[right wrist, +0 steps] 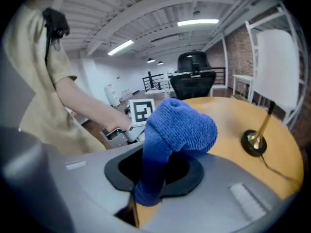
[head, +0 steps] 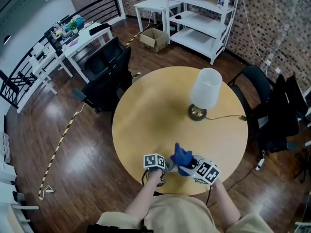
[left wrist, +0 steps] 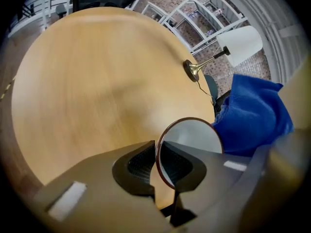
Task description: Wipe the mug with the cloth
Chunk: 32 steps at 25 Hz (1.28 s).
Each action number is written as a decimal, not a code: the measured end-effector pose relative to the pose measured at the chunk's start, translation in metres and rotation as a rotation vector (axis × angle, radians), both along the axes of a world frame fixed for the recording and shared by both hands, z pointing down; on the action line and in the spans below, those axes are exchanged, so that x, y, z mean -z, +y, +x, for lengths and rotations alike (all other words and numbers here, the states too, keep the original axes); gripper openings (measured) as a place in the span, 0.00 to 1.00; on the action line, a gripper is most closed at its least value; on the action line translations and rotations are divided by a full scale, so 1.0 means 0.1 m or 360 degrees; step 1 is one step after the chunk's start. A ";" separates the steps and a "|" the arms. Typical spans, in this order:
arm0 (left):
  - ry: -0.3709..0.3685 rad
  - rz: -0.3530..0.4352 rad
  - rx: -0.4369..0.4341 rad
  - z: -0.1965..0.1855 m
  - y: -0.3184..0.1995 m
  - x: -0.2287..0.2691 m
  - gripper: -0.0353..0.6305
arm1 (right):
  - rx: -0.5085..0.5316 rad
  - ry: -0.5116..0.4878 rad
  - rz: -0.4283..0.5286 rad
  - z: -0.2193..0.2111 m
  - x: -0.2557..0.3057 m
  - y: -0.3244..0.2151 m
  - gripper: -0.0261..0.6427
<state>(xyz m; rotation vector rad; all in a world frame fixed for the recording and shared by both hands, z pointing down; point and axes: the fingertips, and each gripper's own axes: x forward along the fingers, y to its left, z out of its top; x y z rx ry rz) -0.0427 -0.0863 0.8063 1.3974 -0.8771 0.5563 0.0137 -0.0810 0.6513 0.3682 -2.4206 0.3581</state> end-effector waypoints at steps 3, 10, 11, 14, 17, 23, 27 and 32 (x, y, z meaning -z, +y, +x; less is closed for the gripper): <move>0.0033 -0.0087 0.0050 0.00 0.07 0.01 0.09 | 0.0333 0.0366 0.0259 -0.25 -0.29 0.23 0.16; 0.0110 -0.0081 0.0101 0.01 0.00 -0.04 0.09 | 0.0179 0.0434 0.0228 -0.07 -0.54 0.28 0.15; 0.0111 -0.0084 0.0101 0.00 0.00 -0.04 0.09 | 0.0135 0.0452 0.0209 0.01 -0.57 0.28 0.15; 0.0134 -0.0107 0.0128 -0.01 0.05 -0.07 0.09 | 0.0027 0.0550 0.0104 0.25 -0.78 0.33 0.15; 0.0135 -0.0103 0.0134 -0.04 0.04 -0.07 0.09 | -0.0031 0.0522 0.0002 0.23 -0.98 0.38 0.15; 0.0091 -0.0075 0.0086 -0.07 0.02 -0.07 0.09 | -0.0013 0.0587 -0.0144 0.05 -1.46 0.46 0.15; 0.0042 -0.0042 0.0065 -0.10 -0.05 -0.03 0.09 | -0.0182 0.0388 -0.0305 0.09 -1.49 0.42 0.16; -0.0045 0.0024 -0.0015 -0.07 -0.05 0.01 0.09 | -0.0682 0.0020 -0.0390 0.58 -1.07 0.25 0.15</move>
